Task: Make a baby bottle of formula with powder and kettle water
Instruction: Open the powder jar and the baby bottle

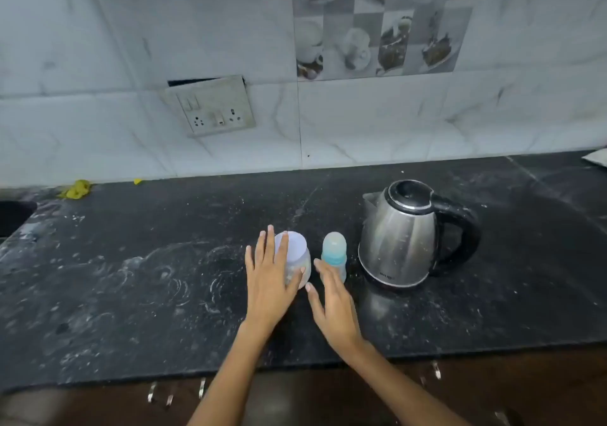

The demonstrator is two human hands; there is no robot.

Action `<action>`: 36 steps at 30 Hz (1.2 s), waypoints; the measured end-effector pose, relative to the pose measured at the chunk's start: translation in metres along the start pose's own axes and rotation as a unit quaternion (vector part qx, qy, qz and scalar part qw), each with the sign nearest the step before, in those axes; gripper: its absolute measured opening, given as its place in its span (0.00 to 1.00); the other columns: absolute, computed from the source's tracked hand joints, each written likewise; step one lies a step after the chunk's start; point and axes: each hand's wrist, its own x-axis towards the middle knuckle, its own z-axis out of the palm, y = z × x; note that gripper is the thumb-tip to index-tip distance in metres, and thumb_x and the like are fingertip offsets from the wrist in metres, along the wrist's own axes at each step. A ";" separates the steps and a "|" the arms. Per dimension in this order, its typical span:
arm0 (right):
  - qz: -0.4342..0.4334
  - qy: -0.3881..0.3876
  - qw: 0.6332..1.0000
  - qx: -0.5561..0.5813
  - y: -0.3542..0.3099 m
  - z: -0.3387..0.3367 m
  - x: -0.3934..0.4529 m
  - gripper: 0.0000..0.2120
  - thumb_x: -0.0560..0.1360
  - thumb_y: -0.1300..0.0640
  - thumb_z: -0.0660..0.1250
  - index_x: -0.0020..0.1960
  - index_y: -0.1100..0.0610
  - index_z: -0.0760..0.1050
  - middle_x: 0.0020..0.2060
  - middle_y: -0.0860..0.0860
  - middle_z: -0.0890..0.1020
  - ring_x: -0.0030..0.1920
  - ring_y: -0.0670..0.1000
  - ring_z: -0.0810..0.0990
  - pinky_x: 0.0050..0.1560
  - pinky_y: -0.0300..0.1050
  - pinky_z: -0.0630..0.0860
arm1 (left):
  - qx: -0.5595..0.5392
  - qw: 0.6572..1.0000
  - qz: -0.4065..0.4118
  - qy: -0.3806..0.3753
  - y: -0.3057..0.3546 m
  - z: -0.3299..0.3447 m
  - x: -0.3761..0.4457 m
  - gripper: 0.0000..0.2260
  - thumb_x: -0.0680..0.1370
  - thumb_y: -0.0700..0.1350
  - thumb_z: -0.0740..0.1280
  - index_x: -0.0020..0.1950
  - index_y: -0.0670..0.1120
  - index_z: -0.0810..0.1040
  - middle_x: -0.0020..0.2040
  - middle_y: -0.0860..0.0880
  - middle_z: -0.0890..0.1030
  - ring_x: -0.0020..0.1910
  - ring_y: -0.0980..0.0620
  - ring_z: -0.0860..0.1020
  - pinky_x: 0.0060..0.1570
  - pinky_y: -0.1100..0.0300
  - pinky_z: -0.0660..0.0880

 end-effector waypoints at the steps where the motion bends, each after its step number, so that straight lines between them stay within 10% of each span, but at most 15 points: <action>1: 0.007 0.003 1.000 0.007 0.004 0.004 0.002 0.22 0.78 0.60 0.66 0.71 0.63 0.68 0.68 0.56 0.74 0.69 0.54 0.73 0.68 0.45 0.71 | 0.010 1.000 0.001 -0.028 -0.005 0.000 0.007 0.31 0.79 0.58 0.60 0.78 0.48 0.55 0.79 0.43 0.52 0.78 0.45 0.51 0.75 0.47 0.43; 10: 0.076 -0.102 0.988 0.085 0.003 0.030 0.018 0.41 0.75 0.55 0.71 0.77 0.64 0.51 0.78 0.56 0.56 0.78 0.51 0.54 0.71 0.28 0.48 | -0.034 0.981 0.018 -0.192 -0.032 -0.030 0.046 0.31 0.69 0.53 0.75 0.70 0.48 0.72 0.69 0.49 0.72 0.68 0.50 0.70 0.73 0.51 0.55; 17: 0.142 -0.110 0.966 0.186 0.007 0.053 0.044 0.50 0.58 0.53 0.84 0.73 0.58 0.62 0.68 0.51 0.73 0.70 0.49 0.70 0.68 0.52 0.70 | -0.084 0.965 0.073 -0.237 -0.048 -0.045 0.045 0.31 0.67 0.48 0.76 0.69 0.53 0.72 0.67 0.54 0.73 0.65 0.53 0.71 0.64 0.57 0.68; 36: 0.123 -0.035 0.977 0.171 0.017 0.065 0.055 0.39 0.58 0.46 0.80 0.64 0.58 0.71 0.56 0.49 0.81 0.58 0.47 0.80 0.58 0.51 0.78 | -0.014 0.982 0.145 -0.123 -0.046 -0.016 0.027 0.26 0.76 0.48 0.67 0.74 0.52 0.67 0.67 0.39 0.71 0.66 0.42 0.69 0.72 0.43 0.55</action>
